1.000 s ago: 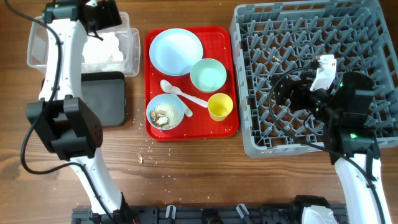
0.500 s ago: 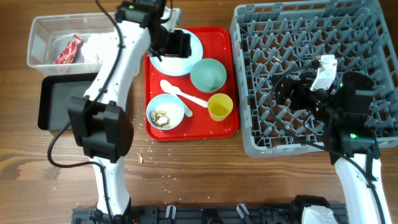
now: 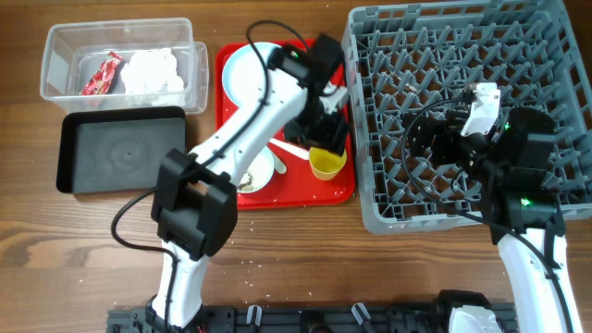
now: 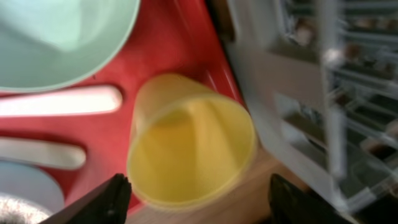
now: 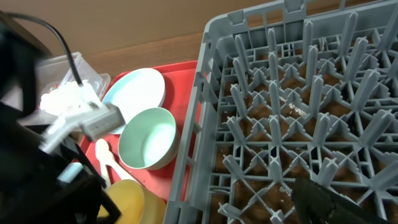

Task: Sort waste into correct bins and load items into the dishwasher rack
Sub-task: 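Grasp the yellow cup with the left gripper and lift it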

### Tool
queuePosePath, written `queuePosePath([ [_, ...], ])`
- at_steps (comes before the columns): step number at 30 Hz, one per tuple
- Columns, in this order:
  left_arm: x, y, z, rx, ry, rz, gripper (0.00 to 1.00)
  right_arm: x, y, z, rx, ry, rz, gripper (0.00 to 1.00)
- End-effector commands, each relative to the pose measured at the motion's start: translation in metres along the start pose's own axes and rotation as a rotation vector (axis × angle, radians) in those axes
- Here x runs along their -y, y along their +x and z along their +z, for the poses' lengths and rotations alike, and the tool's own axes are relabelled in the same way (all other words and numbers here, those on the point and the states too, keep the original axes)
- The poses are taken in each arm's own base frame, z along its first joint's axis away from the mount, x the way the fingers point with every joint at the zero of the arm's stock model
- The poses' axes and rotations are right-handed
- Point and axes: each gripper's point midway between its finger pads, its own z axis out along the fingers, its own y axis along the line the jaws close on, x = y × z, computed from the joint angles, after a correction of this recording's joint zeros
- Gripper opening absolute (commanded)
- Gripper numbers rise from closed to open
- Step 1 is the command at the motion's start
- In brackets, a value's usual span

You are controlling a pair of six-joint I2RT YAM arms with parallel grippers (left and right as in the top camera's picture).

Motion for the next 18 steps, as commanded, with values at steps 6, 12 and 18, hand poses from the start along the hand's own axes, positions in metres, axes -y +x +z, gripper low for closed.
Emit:
queuePosePath([
  [6, -0.026, -0.004, 0.01, 0.043, -0.143, -0.104, 0.6, -0.003, -0.003, -0.002, -0.007, -0.013, 0.011, 1.0],
  [12, -0.026, -0.005, 0.013, 0.048, -0.14, -0.109, 0.48, -0.003, -0.002, -0.002, -0.011, -0.012, 0.013, 1.0],
  [18, -0.019, -0.001, 0.031, 0.034, -0.085, -0.122, 0.23, -0.003, -0.002, -0.002, -0.013, -0.013, 0.015, 1.0],
])
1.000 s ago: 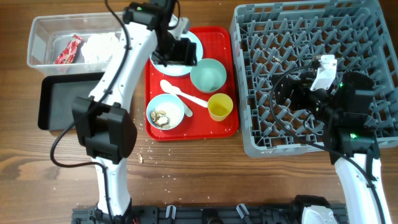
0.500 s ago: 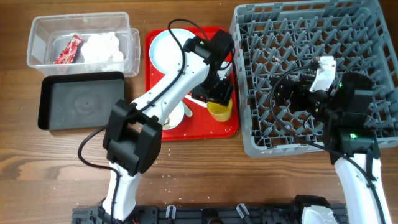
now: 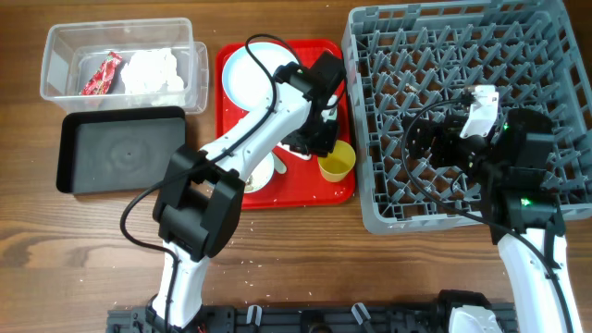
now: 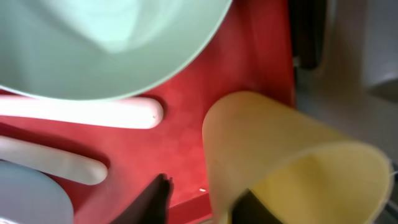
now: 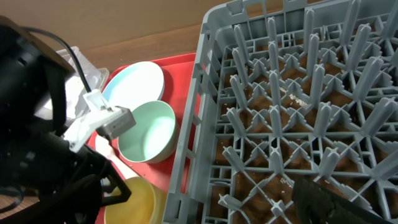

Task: Sort waste into correct bins and load items into the dishwasher rack
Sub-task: 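Grasp the yellow cup with the left gripper and lift it, then hand the yellow cup from the left gripper to the right gripper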

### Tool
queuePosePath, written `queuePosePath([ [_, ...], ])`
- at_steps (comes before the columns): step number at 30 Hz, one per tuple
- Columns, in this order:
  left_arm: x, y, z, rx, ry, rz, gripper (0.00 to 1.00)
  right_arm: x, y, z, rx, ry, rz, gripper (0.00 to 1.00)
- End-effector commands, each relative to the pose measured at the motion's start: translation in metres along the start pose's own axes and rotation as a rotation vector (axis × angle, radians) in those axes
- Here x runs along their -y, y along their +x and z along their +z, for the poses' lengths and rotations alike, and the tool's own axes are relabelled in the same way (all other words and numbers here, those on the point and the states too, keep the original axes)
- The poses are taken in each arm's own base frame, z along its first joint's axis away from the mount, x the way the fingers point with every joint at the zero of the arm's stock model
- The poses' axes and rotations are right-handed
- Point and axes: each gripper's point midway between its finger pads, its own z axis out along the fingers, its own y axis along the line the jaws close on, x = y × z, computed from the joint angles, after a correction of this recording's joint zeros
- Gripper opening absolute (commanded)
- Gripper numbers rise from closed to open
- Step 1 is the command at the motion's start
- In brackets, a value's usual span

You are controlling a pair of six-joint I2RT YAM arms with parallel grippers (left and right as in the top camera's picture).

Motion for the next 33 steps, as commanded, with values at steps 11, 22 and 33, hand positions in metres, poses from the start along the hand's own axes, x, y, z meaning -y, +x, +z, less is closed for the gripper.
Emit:
queuePosePath([
  [11, 0.008, -0.026, -0.091, 0.114, 0.548, -0.011, 0.04, -0.055, -0.021, -0.003, 0.032, -0.321, 0.038, 0.99],
  [22, 0.004, -0.033, -0.207, 0.239, 1.263, 0.099, 0.04, -0.131, -0.025, 0.044, -0.01, -0.922, -0.021, 0.98],
  [33, 0.027, -0.025, -0.202, 0.196, 1.267, 0.137, 0.04, -0.158, -0.028, 0.044, 0.057, -1.005, -0.123, 0.93],
])
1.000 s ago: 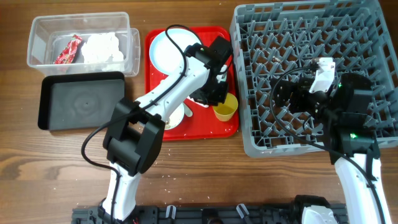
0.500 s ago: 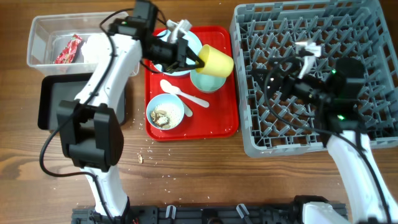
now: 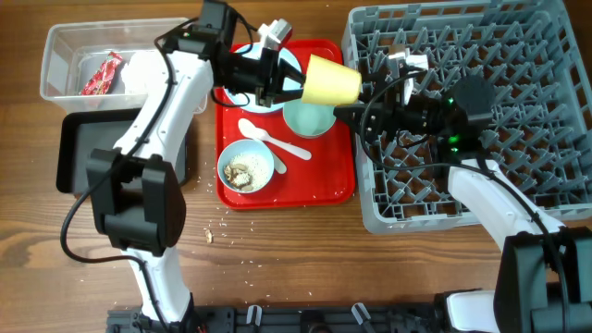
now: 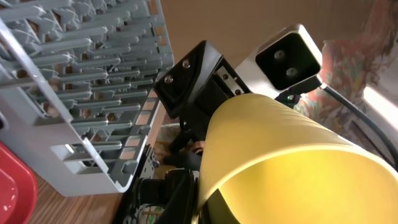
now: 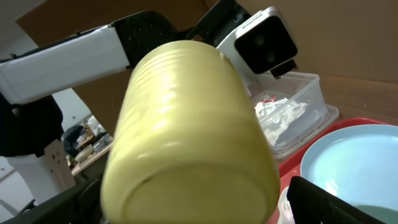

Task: Sort waste into correct bins and load items into the dishwasher rack
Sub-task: 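Hand the yellow cup from the left gripper to the right gripper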

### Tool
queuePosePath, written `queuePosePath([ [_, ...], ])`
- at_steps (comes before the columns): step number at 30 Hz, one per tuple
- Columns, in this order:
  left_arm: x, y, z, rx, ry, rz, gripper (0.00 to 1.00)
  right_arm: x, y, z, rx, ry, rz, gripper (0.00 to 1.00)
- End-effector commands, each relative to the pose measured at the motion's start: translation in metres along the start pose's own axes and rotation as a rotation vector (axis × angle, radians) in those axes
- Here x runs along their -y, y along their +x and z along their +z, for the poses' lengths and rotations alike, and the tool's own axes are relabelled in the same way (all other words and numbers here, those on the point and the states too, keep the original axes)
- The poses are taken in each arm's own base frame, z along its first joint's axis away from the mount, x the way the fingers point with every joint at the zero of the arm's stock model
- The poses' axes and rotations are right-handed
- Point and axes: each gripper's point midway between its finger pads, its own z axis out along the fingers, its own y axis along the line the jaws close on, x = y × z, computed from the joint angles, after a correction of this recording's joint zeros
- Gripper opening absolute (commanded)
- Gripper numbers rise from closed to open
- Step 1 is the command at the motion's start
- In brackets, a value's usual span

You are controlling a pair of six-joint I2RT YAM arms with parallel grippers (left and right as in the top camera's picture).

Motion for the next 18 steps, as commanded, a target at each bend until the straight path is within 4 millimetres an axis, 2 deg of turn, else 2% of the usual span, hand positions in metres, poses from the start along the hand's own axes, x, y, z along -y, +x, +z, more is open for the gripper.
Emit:
queuePosePath([
  [1, 0.017, 0.005, 0.008, -0.022, 0.028, 0.058, 0.04, -0.003, -0.003, 0.002, -0.002, -0.021, -0.018, 0.91],
  [8, 0.017, 0.006, 0.011, -0.029, 0.029, 0.072, 0.04, -0.005, -0.01, 0.001, 0.022, -0.019, -0.048, 0.8],
  [10, 0.014, 0.006, 0.011, -0.027, 0.011, 0.072, 0.05, -0.005, -0.01, 0.001, 0.023, -0.019, -0.049, 0.65],
  [12, 0.011, 0.006, 0.011, -0.026, -0.005, 0.068, 0.17, -0.005, -0.012, 0.001, 0.03, -0.015, -0.059, 0.53],
  [15, 0.007, 0.005, 0.011, -0.023, -0.031, 0.069, 0.39, -0.003, -0.017, -0.005, 0.046, -0.006, -0.039, 0.5],
  [18, -0.012, -0.001, 0.006, 0.001, -0.142, 0.086, 0.49, 0.006, -0.023, -0.022, 0.061, 0.022, 0.012, 0.46],
])
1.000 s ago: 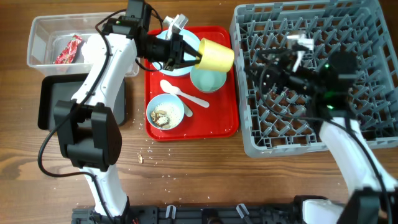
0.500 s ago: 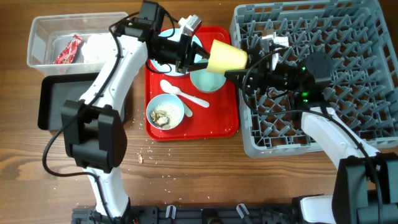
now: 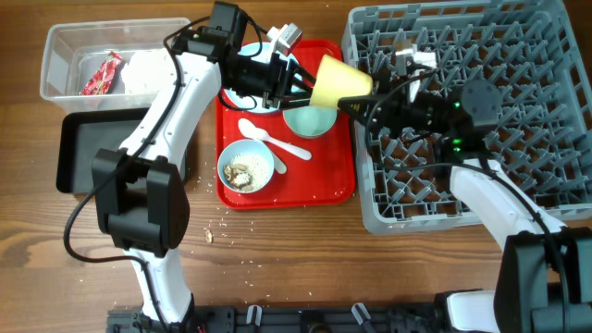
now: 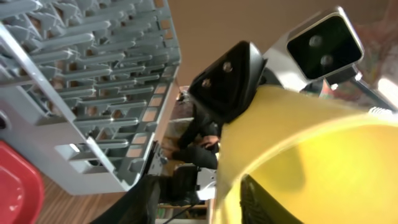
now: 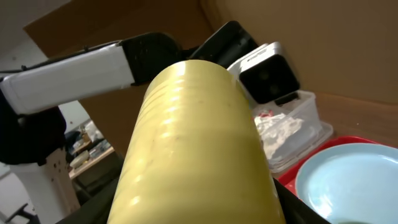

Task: Sort waste into correct bins and load items into the dishwasher rack
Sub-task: 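Hand the yellow cup from the left gripper to the right gripper, then place the yellow cup upside down in the rack with the right gripper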

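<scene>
The yellow cup [image 3: 340, 80] hangs on its side above the red tray's [image 3: 324, 180] far right corner, beside the grey dishwasher rack [image 3: 444, 220]. My left gripper [image 3: 301, 81] is shut on the cup's rim, one finger inside the mouth [image 4: 311, 155] and one outside. From the rack side my right gripper [image 3: 363, 100] reaches the cup's base. In the right wrist view the cup [image 5: 199, 149] fills the space between its fingers, which press its sides.
On the tray lie a green bowl [image 3: 310, 120], a white spoon [image 3: 277, 141], a blue bowl [image 3: 225, 157] with food scraps and a pale plate [image 3: 242, 57]. A clear bin [image 3: 55, 46] with wrapper and tissue and a black tray [image 3: 120, 153] sit left.
The cup has shifted slightly right toward the rack. Its base was in front of my wide-open right gripper; now the cup lies between those fingers, which have closed in on its sides.
My left gripper stood open over the cup upright at the tray's near right corner. Then it had one finger at the rim. Later the cup was held sideways over the tray's far end with my right gripper reaching for it, and now both grip it.
</scene>
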### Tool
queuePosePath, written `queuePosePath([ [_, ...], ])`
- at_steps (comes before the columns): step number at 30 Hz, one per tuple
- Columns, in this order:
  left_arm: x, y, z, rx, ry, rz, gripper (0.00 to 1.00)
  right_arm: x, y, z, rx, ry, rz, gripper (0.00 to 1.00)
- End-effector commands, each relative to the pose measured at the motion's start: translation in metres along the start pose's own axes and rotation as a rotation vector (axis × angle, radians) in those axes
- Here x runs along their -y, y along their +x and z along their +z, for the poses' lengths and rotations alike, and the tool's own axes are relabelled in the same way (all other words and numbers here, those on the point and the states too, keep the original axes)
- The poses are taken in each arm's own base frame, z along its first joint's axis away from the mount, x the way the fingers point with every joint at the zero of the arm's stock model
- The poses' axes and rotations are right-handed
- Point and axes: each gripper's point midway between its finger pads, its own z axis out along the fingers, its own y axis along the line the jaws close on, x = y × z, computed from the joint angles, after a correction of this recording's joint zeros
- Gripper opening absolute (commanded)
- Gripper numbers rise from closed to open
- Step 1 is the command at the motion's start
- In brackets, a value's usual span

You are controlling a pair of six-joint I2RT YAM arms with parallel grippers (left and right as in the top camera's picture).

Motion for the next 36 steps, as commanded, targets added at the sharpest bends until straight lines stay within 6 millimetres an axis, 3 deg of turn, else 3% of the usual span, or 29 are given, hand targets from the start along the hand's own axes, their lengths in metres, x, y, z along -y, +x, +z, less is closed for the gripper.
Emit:
queuePosePath([
  [1, -0.019, -0.009, -0.01, 0.04, -0.169, 0.064, 0.52, 0.011, -0.008, -0.017, 0.011, 0.024, 0.048, 0.44],
  [4, -0.069, -0.028, -0.042, 0.121, -0.469, 0.085, 0.53, 0.014, -0.007, -0.026, 0.003, 0.03, 0.101, 0.45],
  [7, -0.097, -0.044, -0.07, 0.188, -0.669, 0.114, 0.53, 0.02, -0.004, -0.027, 0.003, 0.052, 0.105, 0.5],
  [9, -0.104, -0.053, -0.081, 0.221, -0.74, 0.141, 0.54, 0.035, 0.002, -0.029, 0.009, 0.114, 0.13, 0.51],
  [12, -0.113, -0.067, -0.095, 0.268, -0.839, 0.181, 0.54, 0.089, 0.025, -0.042, 0.022, 0.386, 0.218, 0.51],
  [15, -0.121, -0.073, -0.109, 0.297, -0.933, 0.189, 0.53, 0.1, 0.023, -0.053, 0.039, 0.511, 0.224, 0.51],
  [19, -0.13, -0.084, -0.132, 0.354, -1.073, 0.209, 0.55, 0.086, -0.003, -0.08, 0.004, 0.751, 0.151, 0.57],
  [23, -0.124, -0.112, -0.149, 0.46, -1.147, 0.295, 0.56, 0.054, -0.003, -0.121, -0.111, 1.02, 0.22, 0.53],
  [26, -0.116, -0.125, -0.151, 0.505, -1.14, 0.344, 0.56, 0.032, 0.025, -0.134, -0.248, 1.106, 0.346, 0.53],
  [32, -0.121, -0.126, -0.15, 0.504, -1.14, 0.344, 0.56, -0.005, 0.11, -0.155, -0.579, 1.24, 0.628, 0.55],
  [36, -0.128, -0.124, -0.149, 0.488, -1.143, 0.326, 0.56, -0.006, 0.13, -0.16, -0.673, 1.253, 0.7, 0.57],
])
